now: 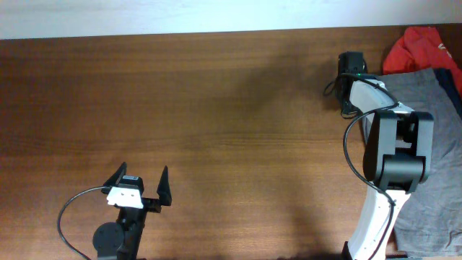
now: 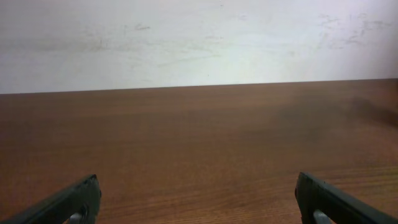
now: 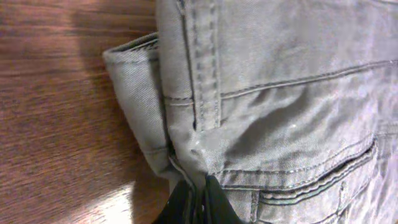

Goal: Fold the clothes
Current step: 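Reach the right gripper to the grey trousers on the stack and grasp, then pull the grey trousers left onto the open table with the right gripper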

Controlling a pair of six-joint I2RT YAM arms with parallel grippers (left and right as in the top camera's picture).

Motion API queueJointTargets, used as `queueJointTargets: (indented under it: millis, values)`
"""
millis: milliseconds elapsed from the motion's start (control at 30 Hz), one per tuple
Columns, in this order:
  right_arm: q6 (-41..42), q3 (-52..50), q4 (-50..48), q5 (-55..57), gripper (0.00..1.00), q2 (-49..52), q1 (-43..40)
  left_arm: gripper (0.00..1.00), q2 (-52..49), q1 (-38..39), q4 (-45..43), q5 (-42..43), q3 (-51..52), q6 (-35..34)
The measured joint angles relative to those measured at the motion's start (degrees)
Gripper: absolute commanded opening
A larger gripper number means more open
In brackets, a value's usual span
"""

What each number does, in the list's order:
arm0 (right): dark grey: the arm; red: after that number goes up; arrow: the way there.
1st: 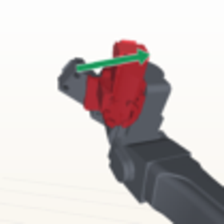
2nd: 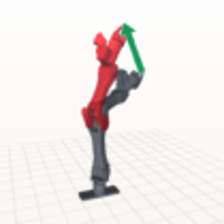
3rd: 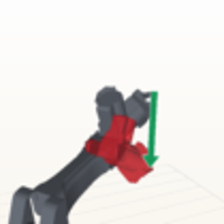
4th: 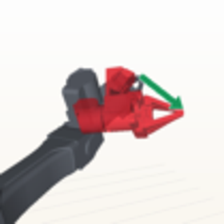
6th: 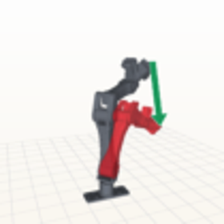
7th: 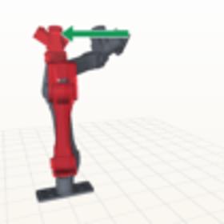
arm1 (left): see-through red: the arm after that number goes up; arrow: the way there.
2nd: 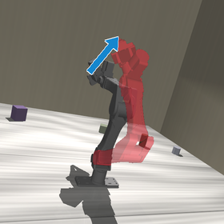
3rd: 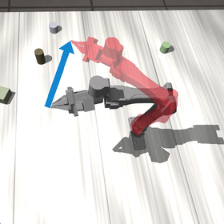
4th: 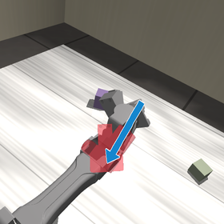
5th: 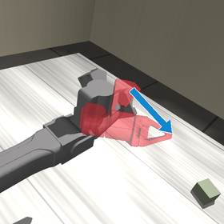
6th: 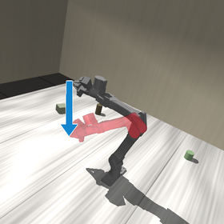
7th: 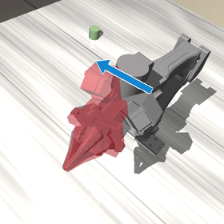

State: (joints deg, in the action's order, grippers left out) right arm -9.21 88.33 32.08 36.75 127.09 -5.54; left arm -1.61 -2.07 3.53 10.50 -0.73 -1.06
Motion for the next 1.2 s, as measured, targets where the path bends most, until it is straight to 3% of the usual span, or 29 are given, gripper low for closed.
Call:
queueJointTargets:
  millis: [167, 500, 667, 867, 933, 1200]
  values:
    - [5.42, 0.0, 0.55, 1.18, 0.04, -6.88, 0.0, 0.99, 0.0, 0.0, 0.02, 0.0, 0.0, 0.0]
    - [8.68, 0.02, 4.55, 2.73, 0.04, -20.96, -0.33, 0.99, 0.0, 0.0, 0.0, 0.0, 0.0, 0.0]
    - [11.08, 0.02, 4.83, -1.36, 0.05, -28.63, 1.86, 0.99, 0.0, 0.0, 0.0, 0.0, 0.0, 0.0]
    - [12.04, 0.22, 4.2, -10.47, 0.07, -31.36, 17.22, 0.99, 0.0, 0.0, 0.02, 0.0, 0.0, 0.0]
    - [12.74, 0.24, 2.25, -18.49, 0.07, -31.1, 23.3, 0.99, 0.0, 0.0, 0.02, 0.0, 0.0, 0.0]
    - [28.57, 0.5, -13.22, -36.81, 0.08, -16.76, 46.64, 0.99, 0.02, 0.0, 0.0, 0.02, 0.0, 0.0]
